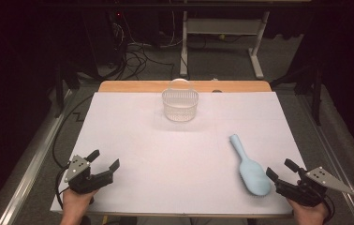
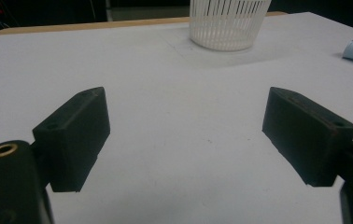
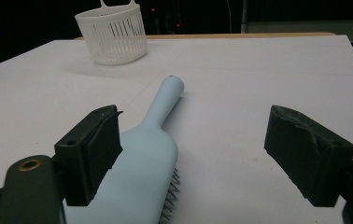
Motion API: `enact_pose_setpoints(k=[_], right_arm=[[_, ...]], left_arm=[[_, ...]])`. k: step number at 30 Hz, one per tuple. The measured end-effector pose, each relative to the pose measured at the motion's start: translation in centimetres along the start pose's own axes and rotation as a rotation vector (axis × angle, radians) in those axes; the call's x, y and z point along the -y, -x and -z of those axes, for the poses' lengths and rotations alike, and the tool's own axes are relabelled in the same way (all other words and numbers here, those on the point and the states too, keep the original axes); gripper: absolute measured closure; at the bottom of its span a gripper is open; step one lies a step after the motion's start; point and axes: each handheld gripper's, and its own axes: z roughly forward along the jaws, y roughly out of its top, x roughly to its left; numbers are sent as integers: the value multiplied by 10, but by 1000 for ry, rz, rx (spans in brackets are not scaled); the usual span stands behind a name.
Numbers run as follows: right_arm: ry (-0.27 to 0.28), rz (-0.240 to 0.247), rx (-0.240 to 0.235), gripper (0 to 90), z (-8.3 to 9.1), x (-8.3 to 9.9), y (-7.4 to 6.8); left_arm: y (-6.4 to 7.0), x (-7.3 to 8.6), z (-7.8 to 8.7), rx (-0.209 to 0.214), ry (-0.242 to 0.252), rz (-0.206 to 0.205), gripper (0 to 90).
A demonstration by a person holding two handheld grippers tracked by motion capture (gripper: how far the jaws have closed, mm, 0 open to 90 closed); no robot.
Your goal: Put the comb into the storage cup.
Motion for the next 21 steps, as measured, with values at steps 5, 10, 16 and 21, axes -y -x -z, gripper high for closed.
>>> enact_pose_setpoints(k=[5,10,16,21], right_arm=[[3,-1,3,188,0,0,0],[1,-4,2,188,1,0,0],[1,-6,1,188,1,0,0],[6,-4,-4,193,2,0,-1]], left_arm=[[0,0,0,2,0,3,144],[0,-1,0,4,3,0,144],[-1,0,0,-2,7,6,144],[0,0,0,-1,3,3,144]])
